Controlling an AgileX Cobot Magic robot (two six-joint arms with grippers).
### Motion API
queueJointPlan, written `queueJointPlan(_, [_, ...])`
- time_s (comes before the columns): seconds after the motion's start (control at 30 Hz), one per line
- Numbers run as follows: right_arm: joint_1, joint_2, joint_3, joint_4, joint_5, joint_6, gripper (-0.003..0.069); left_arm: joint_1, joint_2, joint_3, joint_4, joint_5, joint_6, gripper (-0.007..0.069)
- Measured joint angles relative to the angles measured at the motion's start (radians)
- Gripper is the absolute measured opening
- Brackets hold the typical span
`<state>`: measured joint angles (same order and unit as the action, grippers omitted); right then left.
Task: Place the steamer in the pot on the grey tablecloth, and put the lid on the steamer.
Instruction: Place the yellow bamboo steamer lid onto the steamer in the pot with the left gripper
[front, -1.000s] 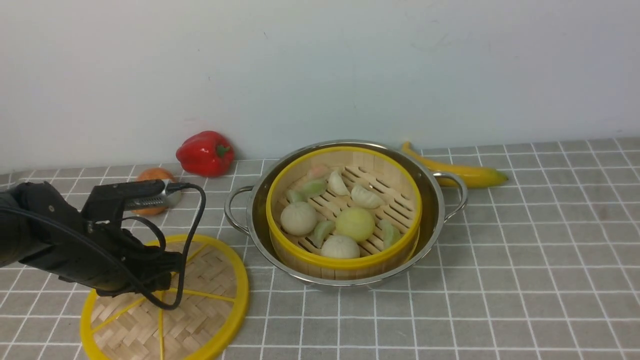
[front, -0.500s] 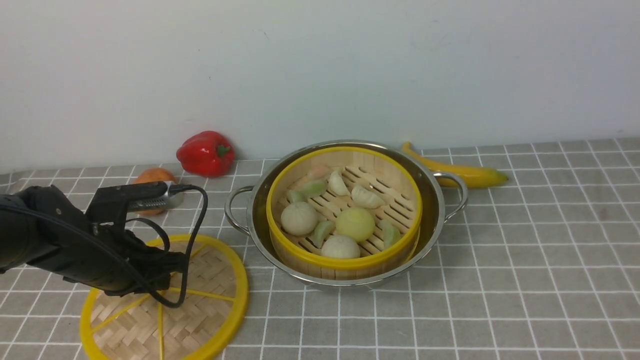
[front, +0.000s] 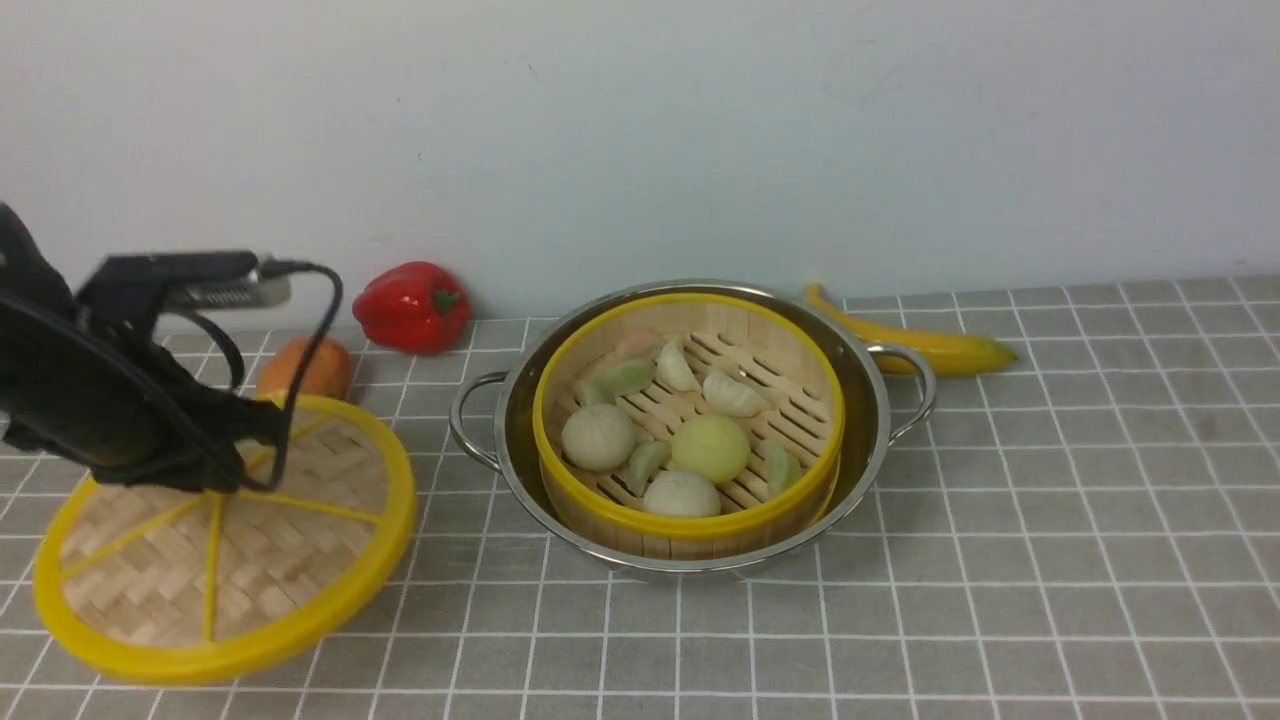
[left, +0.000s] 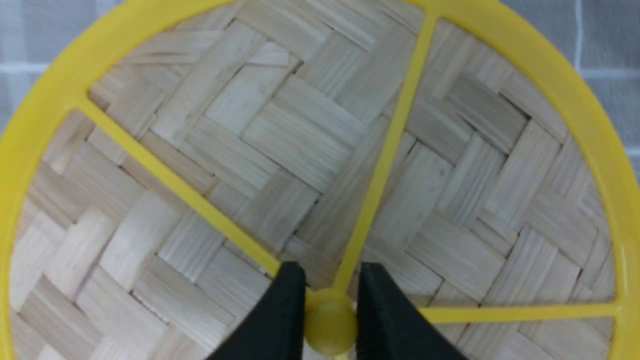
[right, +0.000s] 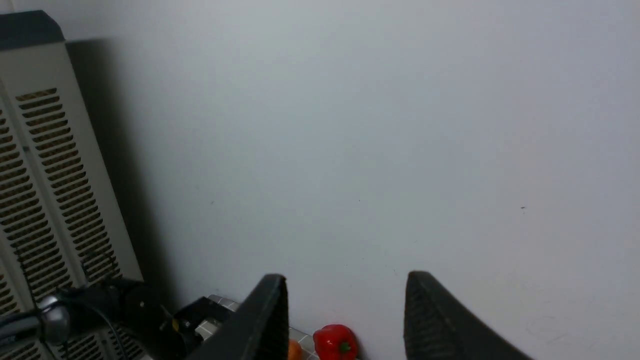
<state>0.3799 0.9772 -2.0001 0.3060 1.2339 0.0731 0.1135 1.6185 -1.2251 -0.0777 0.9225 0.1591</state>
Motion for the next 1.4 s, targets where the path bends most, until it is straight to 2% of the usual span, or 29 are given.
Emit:
queueJointPlan(0.1, [0.000, 0.000, 0.000, -0.001, 0.000, 0.000, 0.0331, -0.010, -0.001, -0.130, 0.005, 0.085, -0.020, 0.0120])
queueJointPlan(0.23, [0.000, 0.000, 0.000, -0.001, 0.000, 0.000, 0.0331, -0.080, 0.000, -0.258, -0.014, 0.122, -0.019, 0.0120])
queueJointPlan(0.27, [0.000, 0.000, 0.000, 0.000, 0.000, 0.003, 0.0331, -0.166, 0.018, -0.339, -0.026, 0.133, -0.016, 0.0120])
queueJointPlan(0.37, [0.000, 0.000, 0.000, 0.000, 0.000, 0.012, 0.0331, -0.239, 0.048, -0.393, -0.033, 0.143, -0.014, 0.0120])
queueJointPlan(0.5, [0.000, 0.000, 0.000, 0.001, 0.000, 0.023, 0.0331, -0.420, 0.187, -0.518, -0.037, 0.156, -0.013, 0.0120])
queueJointPlan(0.7, [0.000, 0.000, 0.000, 0.006, 0.000, 0.035, 0.0332, -0.557, 0.362, -0.648, -0.029, 0.159, -0.035, 0.0120])
queueJointPlan(0.93, [0.000, 0.000, 0.000, 0.008, 0.000, 0.049, 0.0332, -0.612, 0.476, -0.713, 0.024, 0.147, -0.057, 0.0120])
queueJointPlan(1.13, [0.000, 0.000, 0.000, 0.008, 0.000, 0.051, 0.0332, -0.611, 0.504, -0.714, 0.069, 0.111, -0.075, 0.0120])
queueJointPlan(1.4, [0.000, 0.000, 0.000, 0.016, 0.000, 0.051, 0.0332, -0.611, 0.504, -0.715, 0.062, 0.086, -0.077, 0.0120])
